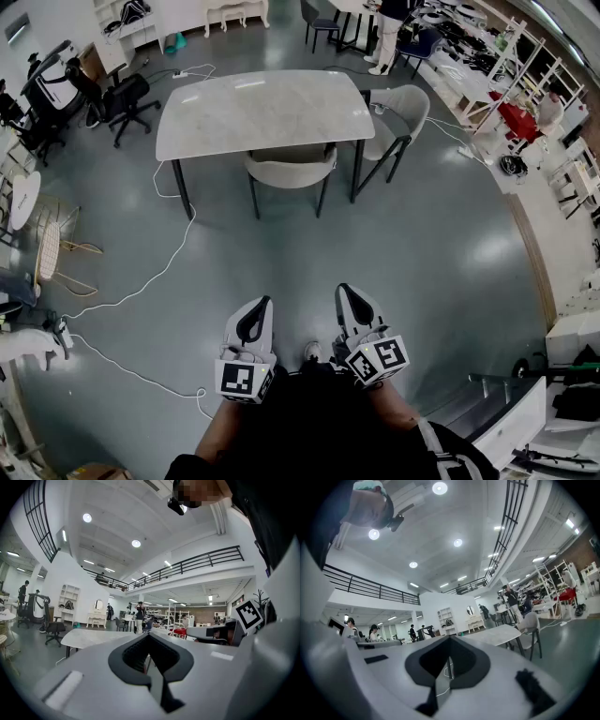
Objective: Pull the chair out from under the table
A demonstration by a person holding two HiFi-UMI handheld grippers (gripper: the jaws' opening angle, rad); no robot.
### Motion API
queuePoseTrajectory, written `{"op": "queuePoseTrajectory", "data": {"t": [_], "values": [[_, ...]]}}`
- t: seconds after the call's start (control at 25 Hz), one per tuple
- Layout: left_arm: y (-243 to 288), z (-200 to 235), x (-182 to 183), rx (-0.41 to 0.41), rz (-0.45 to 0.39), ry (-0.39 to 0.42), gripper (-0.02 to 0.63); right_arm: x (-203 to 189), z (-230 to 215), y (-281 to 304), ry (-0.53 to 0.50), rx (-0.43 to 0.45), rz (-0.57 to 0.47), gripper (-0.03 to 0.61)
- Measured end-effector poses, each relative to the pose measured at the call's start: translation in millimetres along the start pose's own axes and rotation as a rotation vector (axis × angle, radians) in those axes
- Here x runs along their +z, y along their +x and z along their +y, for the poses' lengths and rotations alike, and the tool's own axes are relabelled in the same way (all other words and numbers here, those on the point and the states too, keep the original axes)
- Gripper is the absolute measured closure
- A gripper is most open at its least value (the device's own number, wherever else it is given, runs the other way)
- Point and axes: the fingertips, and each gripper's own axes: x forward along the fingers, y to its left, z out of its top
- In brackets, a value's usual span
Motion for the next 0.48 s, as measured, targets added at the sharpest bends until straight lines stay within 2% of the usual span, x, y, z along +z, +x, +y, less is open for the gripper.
{"op": "queuePoseTrajectory", "data": {"t": [0.28,0.48], "values": [[5.9,-8.0,-4.4,-0.018,0.006,0.001,0.606,0.4,-3.8,-1.2,-0.005,0.014,-0.004,0.563],[10.1,-15.4,-5.6,-0.017,0.009,0.001,0.606,2.1,-11.8,-5.0,0.034,0.012,-0.02,0.562]]}}
